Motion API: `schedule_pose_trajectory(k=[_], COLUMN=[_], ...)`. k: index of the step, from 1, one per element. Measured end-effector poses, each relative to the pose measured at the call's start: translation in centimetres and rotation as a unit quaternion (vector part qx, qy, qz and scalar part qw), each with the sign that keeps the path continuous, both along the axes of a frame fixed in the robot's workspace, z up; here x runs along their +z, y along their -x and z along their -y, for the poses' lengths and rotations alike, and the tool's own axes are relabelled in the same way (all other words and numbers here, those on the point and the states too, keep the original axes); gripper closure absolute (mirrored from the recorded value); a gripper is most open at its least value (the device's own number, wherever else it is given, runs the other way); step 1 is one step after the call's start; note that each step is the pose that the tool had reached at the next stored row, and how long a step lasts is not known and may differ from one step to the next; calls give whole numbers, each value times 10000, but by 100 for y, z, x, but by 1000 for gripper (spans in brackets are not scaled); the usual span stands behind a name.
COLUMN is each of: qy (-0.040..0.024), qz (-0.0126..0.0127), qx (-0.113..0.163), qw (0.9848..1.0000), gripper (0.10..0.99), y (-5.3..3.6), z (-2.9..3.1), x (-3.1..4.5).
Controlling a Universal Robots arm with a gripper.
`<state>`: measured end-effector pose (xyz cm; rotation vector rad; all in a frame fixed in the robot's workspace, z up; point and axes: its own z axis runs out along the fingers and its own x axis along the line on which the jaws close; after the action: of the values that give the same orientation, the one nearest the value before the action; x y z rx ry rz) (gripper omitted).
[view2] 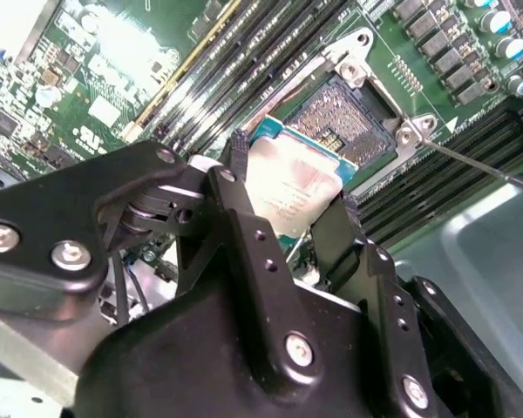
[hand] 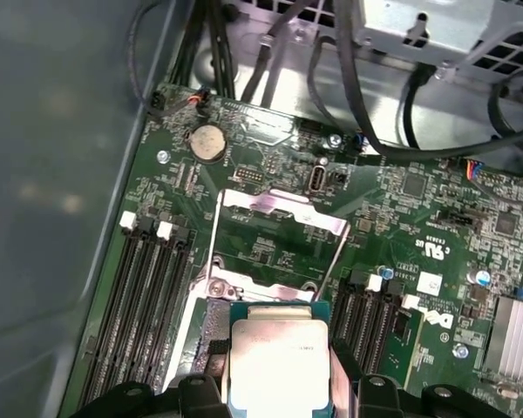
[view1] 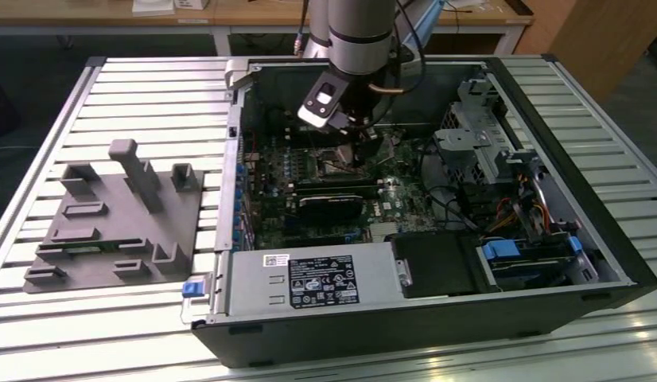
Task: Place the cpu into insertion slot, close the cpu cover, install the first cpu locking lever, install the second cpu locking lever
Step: 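Place the cpu into insertion slot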
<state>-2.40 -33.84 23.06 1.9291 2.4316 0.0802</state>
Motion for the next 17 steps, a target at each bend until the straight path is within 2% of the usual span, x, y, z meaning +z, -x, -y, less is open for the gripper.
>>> schedule_pose_trajectory(k=[6, 13, 17], qy=[2, 1, 0], qz=[0, 0, 0], qx=[-311, -719, -804], qw=[9995, 9974, 9968], gripper=[545, 545, 545], y=[0, 0, 0], z=[0, 0, -3], x=[-4, -15, -22])
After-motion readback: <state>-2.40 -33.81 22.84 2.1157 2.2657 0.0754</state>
